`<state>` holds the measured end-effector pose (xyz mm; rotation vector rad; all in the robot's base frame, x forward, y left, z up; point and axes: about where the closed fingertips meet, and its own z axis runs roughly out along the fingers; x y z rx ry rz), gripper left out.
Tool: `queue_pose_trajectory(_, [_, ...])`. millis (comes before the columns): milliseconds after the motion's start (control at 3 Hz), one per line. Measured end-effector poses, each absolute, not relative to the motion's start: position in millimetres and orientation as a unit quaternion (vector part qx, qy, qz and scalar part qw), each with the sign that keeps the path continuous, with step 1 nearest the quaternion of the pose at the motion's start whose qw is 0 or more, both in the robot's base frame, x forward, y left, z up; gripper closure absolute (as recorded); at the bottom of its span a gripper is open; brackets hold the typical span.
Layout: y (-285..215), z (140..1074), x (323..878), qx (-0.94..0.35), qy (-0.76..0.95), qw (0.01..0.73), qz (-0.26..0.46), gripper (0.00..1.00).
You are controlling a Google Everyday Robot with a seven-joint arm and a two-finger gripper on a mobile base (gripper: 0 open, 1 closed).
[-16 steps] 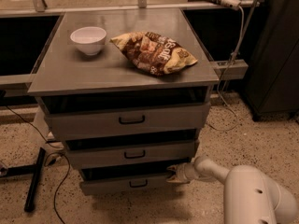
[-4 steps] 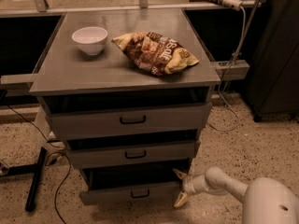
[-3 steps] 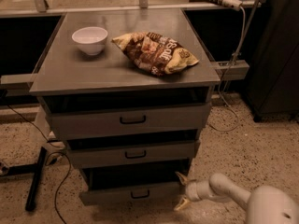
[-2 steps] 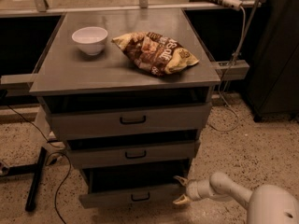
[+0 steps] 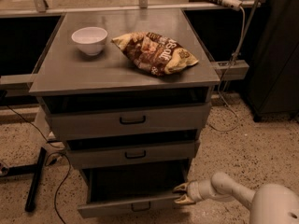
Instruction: Open bottom drawer
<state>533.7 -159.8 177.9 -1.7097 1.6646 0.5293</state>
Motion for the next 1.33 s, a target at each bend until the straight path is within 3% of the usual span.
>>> queue_pose_trajectory(333, [-166.3,195.9,537.7,-0.67,0.626,0.362,0.171,1.0])
queue_pose_trajectory(667, [-166.2,195.9,537.7,-0.67,0.626,0.362,0.171,0.82])
queue_pose_trajectory(1333, [-163.4,190.0,538.3,-0.669,0.628,0.355,0.179,0.34])
